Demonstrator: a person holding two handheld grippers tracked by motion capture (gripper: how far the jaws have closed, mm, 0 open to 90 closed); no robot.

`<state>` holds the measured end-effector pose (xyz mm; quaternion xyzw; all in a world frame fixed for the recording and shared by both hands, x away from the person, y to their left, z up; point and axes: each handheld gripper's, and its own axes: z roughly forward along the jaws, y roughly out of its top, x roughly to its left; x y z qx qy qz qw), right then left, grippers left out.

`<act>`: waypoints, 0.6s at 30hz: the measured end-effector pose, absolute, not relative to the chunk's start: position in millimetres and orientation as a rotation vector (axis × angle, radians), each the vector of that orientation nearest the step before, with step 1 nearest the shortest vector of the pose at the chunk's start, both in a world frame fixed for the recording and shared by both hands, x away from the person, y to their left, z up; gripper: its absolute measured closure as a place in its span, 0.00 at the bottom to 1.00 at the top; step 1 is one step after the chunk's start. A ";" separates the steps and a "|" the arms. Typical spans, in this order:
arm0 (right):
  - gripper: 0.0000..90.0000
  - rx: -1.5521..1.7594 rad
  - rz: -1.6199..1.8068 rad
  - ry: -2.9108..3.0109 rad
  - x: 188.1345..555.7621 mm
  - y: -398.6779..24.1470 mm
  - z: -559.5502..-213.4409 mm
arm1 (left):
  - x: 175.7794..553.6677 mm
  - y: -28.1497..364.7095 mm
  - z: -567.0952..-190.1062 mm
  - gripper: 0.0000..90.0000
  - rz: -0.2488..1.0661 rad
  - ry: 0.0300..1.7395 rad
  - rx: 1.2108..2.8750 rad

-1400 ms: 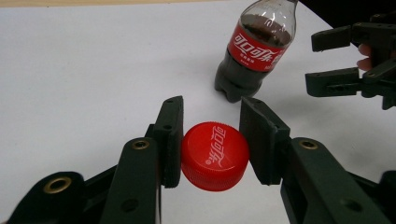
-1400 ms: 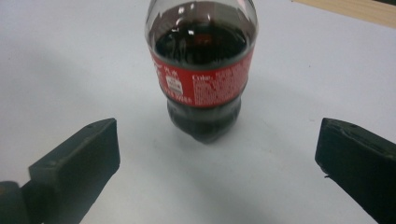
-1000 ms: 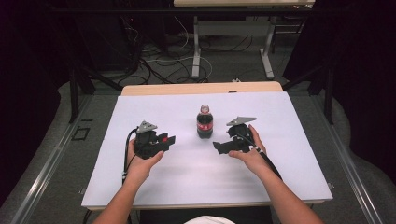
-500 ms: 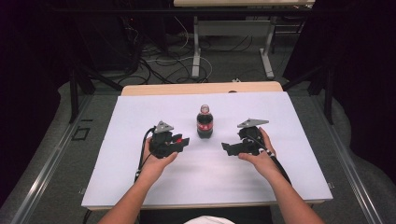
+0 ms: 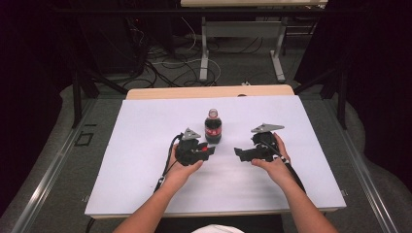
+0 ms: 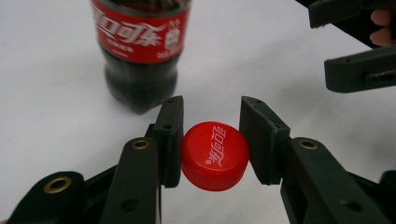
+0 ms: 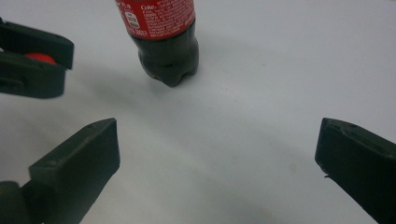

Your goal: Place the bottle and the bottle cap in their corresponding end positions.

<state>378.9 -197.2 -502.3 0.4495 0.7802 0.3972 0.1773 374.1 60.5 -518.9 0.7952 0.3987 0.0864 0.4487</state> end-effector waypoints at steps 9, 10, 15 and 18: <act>0.00 1.289 1.111 2.207 377.9 -198.6 -503.6 | 365.6 45.9 -543.5 0.68 0.179 0.943 2.013; 0.00 1.288 1.110 2.206 377.8 -198.5 -503.8 | 365.0 45.4 -545.8 0.68 0.177 0.938 2.028; 0.00 1.282 1.109 2.201 378.4 -199.6 -505.0 | 361.7 42.7 -555.3 0.68 0.175 0.927 2.042; 0.00 1.286 1.111 2.199 378.1 -199.5 -505.1 | 360.6 43.3 -559.2 0.68 0.180 0.914 2.059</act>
